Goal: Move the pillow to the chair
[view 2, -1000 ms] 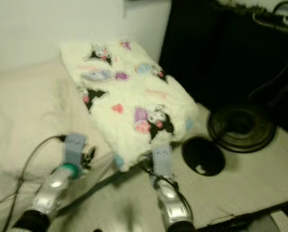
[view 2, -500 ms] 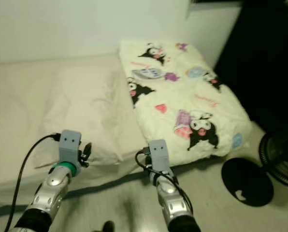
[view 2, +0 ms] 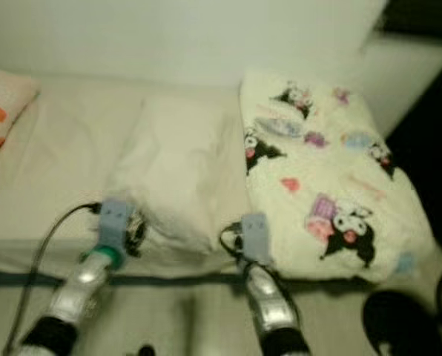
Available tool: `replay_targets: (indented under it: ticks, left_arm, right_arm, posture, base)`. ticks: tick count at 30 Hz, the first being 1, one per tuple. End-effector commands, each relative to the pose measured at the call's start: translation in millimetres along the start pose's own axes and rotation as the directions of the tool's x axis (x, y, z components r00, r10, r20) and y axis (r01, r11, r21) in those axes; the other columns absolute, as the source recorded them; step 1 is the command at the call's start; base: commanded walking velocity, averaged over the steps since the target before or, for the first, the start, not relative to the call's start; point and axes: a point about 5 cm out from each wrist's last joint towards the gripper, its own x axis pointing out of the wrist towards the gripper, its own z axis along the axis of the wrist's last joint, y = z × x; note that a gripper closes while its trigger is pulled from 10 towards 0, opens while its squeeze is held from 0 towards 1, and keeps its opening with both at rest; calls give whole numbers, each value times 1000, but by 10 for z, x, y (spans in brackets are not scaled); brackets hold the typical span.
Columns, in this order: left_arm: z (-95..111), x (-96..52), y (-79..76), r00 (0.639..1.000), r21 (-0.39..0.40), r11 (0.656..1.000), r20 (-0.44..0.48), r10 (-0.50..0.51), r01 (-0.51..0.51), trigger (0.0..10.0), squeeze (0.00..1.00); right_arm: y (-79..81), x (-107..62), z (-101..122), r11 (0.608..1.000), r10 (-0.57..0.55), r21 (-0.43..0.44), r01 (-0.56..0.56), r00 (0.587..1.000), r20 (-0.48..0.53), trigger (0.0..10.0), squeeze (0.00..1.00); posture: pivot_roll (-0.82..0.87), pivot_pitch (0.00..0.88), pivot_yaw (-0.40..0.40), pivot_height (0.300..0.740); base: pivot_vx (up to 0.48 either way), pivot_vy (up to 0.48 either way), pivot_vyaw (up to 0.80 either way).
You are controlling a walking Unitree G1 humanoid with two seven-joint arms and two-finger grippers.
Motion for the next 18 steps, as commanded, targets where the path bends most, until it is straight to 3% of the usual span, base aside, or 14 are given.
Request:
replay_targets:
  ticks: [1,4,18]
  left_arm:
    - [-60,-17,-43,1000,-8,1000,-25,-18,17,10000,0]
    - [-33,-7,-32,1000,-14,1000,-10,2,-2,10000,0]
    - [23,9,-25,1000,-50,999,11,-10,11,10000,0]
  right_arm:
    - [-31,-14,-72,1000,-19,19,20,999,-27,10000,0]
    - [-44,-1,-41,998,-32,53,33,999,-20,10000,0]
    - [-34,-7,-52,998,-30,58,31,999,-17,10000,0]
  posture:
    - [-20,0,-11,740]
    - [-25,0,-11,740]
    - [-30,0,-15,740]
  base:
    - [0,0,0]
    - [0,0,0]
    - [0,0,0]
